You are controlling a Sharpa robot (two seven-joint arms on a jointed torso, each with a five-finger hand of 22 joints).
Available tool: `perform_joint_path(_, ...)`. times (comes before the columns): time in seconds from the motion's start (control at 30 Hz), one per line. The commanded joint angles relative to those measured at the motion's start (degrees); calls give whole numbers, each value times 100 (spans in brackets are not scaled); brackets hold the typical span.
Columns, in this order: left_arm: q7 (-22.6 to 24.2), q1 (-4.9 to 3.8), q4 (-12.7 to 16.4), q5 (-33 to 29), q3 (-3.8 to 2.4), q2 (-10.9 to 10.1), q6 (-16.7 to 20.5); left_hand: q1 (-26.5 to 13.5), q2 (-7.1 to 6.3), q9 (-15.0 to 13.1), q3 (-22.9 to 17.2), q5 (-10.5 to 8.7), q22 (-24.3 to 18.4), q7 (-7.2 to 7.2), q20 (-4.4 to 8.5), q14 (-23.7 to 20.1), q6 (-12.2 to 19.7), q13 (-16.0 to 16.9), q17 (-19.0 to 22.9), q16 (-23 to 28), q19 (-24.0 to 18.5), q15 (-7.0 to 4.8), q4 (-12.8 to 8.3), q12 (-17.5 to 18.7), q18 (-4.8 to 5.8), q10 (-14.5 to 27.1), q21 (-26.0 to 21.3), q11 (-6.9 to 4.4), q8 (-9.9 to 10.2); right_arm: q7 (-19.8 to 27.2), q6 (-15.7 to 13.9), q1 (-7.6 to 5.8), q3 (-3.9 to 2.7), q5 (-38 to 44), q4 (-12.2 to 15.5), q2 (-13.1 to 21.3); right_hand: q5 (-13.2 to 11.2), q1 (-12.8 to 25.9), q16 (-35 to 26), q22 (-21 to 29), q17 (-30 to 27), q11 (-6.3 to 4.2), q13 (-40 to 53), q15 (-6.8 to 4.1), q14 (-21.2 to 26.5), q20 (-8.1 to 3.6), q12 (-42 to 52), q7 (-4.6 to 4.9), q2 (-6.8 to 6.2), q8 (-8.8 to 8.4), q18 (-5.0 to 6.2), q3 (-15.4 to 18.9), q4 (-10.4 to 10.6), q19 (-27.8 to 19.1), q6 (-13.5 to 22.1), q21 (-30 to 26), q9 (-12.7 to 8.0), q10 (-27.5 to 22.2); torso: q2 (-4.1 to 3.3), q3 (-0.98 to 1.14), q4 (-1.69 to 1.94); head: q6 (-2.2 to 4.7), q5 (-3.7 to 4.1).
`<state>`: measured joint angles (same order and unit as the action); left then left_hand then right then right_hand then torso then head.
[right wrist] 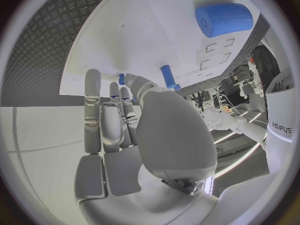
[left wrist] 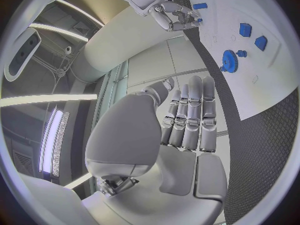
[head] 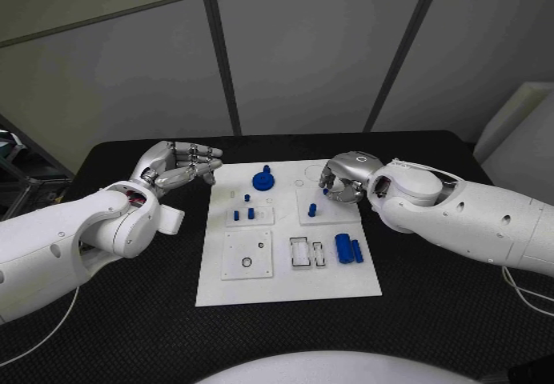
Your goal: Assemble the parts on the task board
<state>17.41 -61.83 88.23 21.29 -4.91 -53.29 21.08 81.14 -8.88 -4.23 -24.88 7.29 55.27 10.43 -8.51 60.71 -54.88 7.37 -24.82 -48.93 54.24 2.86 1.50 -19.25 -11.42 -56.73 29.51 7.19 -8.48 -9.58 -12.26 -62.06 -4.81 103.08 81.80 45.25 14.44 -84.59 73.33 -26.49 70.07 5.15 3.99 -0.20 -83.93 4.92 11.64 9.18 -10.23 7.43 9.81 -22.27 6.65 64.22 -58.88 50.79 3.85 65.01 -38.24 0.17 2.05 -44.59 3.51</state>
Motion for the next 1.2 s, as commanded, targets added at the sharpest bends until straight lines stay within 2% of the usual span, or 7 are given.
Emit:
perform_joint_path(0.03,102,-5,-5,-57,-4,8,-31,-2,67,8,12,-13,-5,30,-16,-42,-7,-5,5,15,-33,0,-9,-27,103,30,-39,-2,-39,-20,-25,-8,-3,54,-31,-16,12,-6,37,-12,10,-10,-9,34,-272,30,-30,2,47,-18,77,-57,-1,-6,-29,29,6,53,2,1,1,4,-2)
perform_joint_path(0.23,77,-5,-14,-57,-4,15,-56,1,69,8,11,-13,-7,33,-16,-43,-8,-6,8,20,-33,0,-11,-28,103,34,-42,0,-40,-16,206,-8,-3,53,-84,-52,5,-24,49,-36,17,-31,-5,20,-264,20,-28,-24,71,-11,80,-127,-46,-23,-102,63,14,120,0,-3,-8,-4,-9)
perform_joint_path(0.5,27,-5,-15,-57,-4,24,-94,11,75,8,10,-13,-10,37,-16,-43,-13,-9,17,31,-31,2,-20,-30,103,44,-49,4,-44,-16,452,-9,-3,52,-132,-113,-5,-27,175,-86,151,-108,-1,-29,-292,-23,-42,-121,126,32,83,-210,-130,-55,-293,132,35,257,0,-2,1,-19,-3)
perform_joint_path(0.9,-27,-5,-19,-57,-4,40,-150,8,81,13,18,-15,-17,48,-17,-38,-4,-17,29,44,-23,10,-23,-28,104,75,-59,15,-42,-35,546,-9,-2,15,-215,-221,-37,0,218,-144,197,-106,-3,-36,-299,-30,-67,-115,155,17,73,-232,-141,-34,-312,186,30,288,2,-2,0,-24,-26)
perform_joint_path(1.03,-41,-6,-20,-57,-4,44,-159,8,81,13,18,-15,-17,48,-17,-38,-4,-17,29,44,-23,10,-23,-28,104,75,-59,15,-42,-110,443,-8,-2,33,-218,-231,-56,-69,343,-510,331,-127,14,-81,-327,-26,-66,-114,249,43,16,-317,-234,141,-422,455,43,409,4,-2,-7,-31,-33)
perform_joint_path(1.2,-55,-6,-23,-57,-4,48,-163,8,81,13,18,-15,-17,48,-17,-38,-4,-17,29,44,-23,10,-23,-28,104,75,-59,15,-42,-159,89,-8,-2,82,-190,-209,-136,-123,361,-812,326,-169,50,-119,-328,-48,-56,-145,357,89,-22,-462,-362,262,-586,695,68,593,3,3,-8,-34,-37)
